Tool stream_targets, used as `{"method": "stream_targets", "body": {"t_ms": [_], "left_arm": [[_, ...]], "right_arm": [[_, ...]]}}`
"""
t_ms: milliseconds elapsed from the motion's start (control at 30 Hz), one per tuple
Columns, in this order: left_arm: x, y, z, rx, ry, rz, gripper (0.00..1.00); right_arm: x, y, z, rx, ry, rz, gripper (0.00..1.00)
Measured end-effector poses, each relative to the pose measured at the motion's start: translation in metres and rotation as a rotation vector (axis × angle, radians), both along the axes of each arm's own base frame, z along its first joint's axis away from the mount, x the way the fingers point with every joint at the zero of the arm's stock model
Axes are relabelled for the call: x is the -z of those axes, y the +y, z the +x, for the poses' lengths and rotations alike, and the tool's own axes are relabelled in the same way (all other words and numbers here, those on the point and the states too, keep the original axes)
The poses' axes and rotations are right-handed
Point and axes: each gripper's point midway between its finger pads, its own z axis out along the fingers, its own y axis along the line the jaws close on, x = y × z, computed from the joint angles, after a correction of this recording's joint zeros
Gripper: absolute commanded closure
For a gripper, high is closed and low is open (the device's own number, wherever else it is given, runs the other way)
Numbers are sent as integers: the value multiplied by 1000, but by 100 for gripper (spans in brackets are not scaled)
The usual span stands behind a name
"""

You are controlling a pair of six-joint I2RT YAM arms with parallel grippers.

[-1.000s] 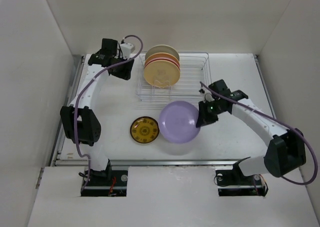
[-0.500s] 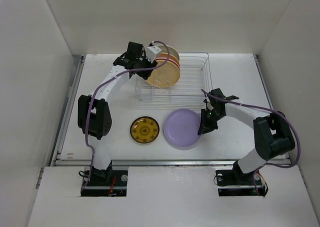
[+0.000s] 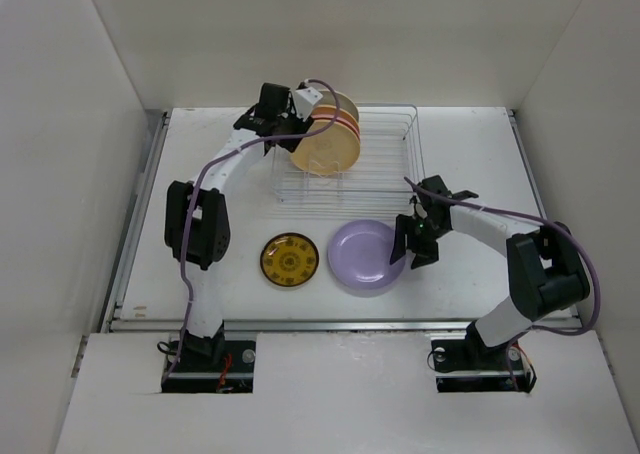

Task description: Unload the plates from the dish rack

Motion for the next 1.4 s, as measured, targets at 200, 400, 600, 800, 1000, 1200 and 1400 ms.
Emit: {"method": "stream_targets", "body": {"t_ms": [200, 400, 600, 800, 1000, 1200, 1400], "left_arm": [[6, -3, 6, 2, 3, -7, 72], [7, -3, 8, -6, 11, -17, 91], [8, 3, 9, -31, 14, 5, 100], [8, 5, 8, -38, 15, 12, 100], [7, 6, 4, -38, 29, 15, 80], [-3, 6, -2, -32, 31, 3, 80], [-5, 3, -5, -19, 35, -7, 83]], "right_arm": [[-5, 0, 8, -11, -28, -8, 33], [-5, -2, 8, -16, -31, -21, 33], [-9, -3, 9, -18, -35, -25, 33], [-12, -4, 11, -26, -40, -29, 33], [-15, -4, 12, -32, -45, -31, 32], [-15, -5, 12, -34, -47, -38, 32], [-21, -6, 14, -36, -74, -37, 32]]}}
